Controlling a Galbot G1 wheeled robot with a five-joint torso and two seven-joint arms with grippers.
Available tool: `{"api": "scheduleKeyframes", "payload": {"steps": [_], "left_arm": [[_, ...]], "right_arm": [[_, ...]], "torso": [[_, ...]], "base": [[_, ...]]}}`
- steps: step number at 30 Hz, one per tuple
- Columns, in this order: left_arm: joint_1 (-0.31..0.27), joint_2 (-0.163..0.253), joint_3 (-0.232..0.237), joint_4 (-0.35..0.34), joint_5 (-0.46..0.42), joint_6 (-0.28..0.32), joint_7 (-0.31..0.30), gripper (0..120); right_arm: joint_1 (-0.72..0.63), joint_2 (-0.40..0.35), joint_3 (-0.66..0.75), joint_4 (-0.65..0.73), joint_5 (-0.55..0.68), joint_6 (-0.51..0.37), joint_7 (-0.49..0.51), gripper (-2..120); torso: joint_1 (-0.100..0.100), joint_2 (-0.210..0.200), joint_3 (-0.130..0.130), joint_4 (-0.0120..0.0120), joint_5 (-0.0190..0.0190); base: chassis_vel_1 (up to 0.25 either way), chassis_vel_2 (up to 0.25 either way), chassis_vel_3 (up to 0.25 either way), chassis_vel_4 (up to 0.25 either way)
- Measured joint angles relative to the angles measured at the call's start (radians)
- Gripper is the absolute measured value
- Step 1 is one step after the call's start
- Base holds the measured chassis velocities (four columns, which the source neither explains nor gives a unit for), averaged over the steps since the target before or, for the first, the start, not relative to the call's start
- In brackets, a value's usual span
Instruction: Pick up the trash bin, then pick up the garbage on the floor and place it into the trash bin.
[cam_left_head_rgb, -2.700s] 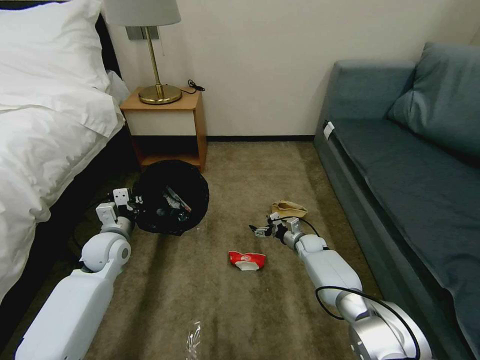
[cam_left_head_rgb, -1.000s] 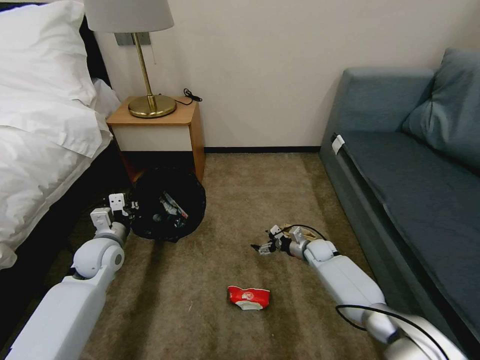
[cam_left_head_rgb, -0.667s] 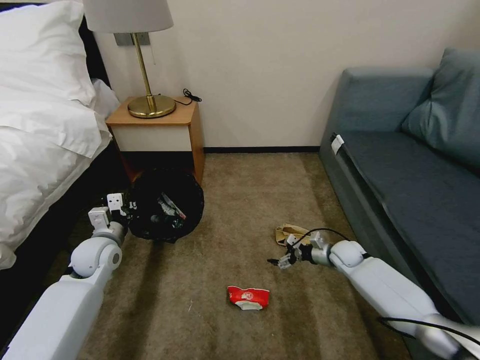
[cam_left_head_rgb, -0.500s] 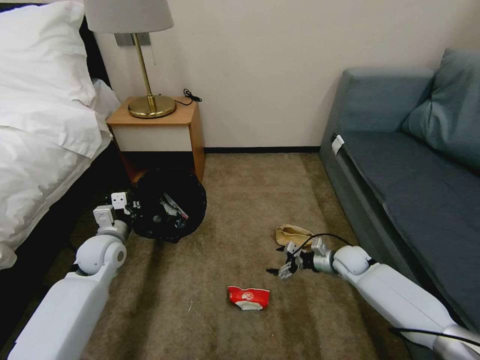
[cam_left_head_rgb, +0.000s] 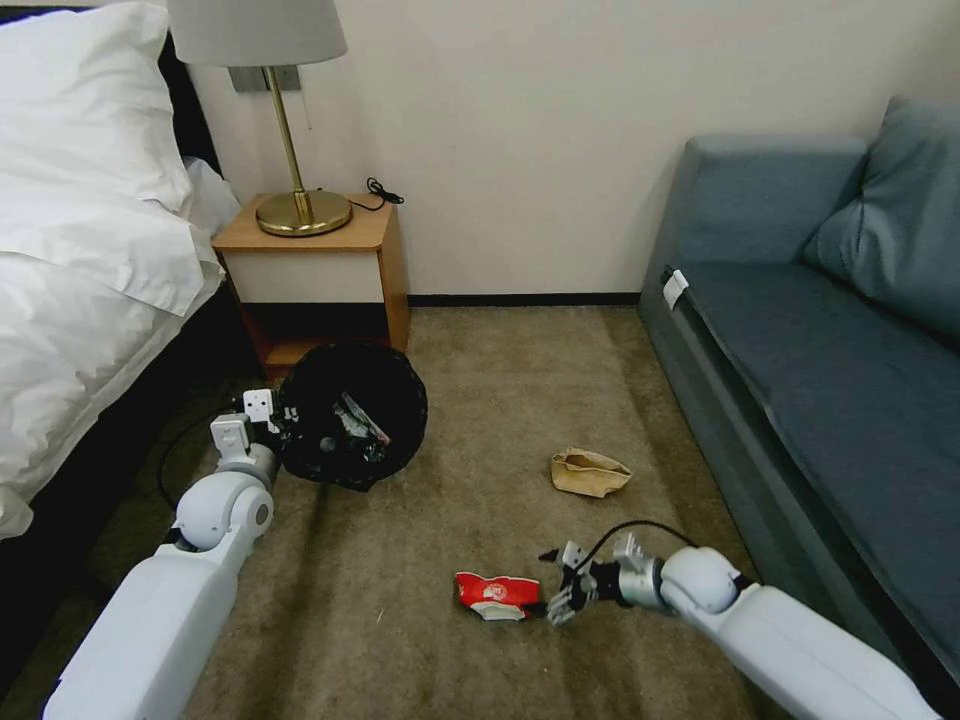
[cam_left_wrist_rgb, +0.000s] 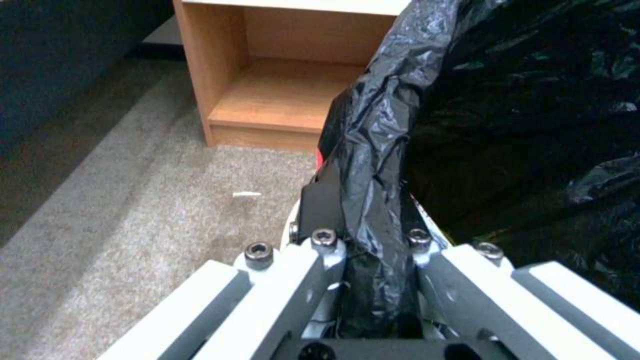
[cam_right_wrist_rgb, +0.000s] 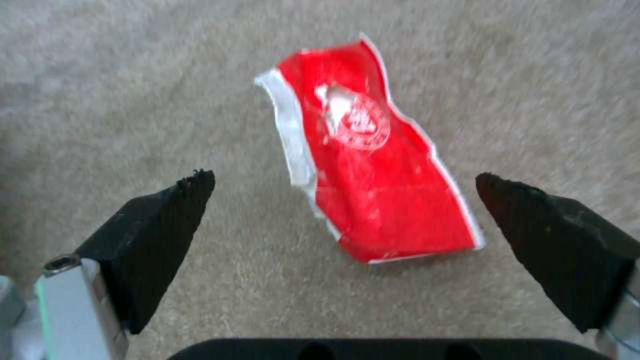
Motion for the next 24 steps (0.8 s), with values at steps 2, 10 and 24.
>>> {"api": "scheduleKeyframes", "payload": {"steps": [2,10,24], "left_arm": [[0.006,0.001,-0.005,-0.001,0.001,0.0,0.0,2],[0.019,-0.001,-0.015,-0.007,0.002,0.0,-0.001,2],[0.039,0.001,-0.037,-0.011,0.003,-0.007,0.002,2]], "right_arm": [[0.003,0.033,0.0,-0.054,-0.028,0.02,0.001,100],[0.017,0.098,0.007,-0.165,-0.083,0.062,0.002,100],[0.048,0.263,0.009,-0.294,-0.121,0.089,0.012,99]], "torso": [[0.0,0.0,0.0,0.0,0.0003],[0.0,0.0,0.0,0.0,0.0],[0.0,0.0,0.0,0.0002,0.0]], "base": [[0.0,0.0,0.0,0.0],[0.0,0.0,0.0,0.0],[0.0,0.0,0.0,0.0]]}}
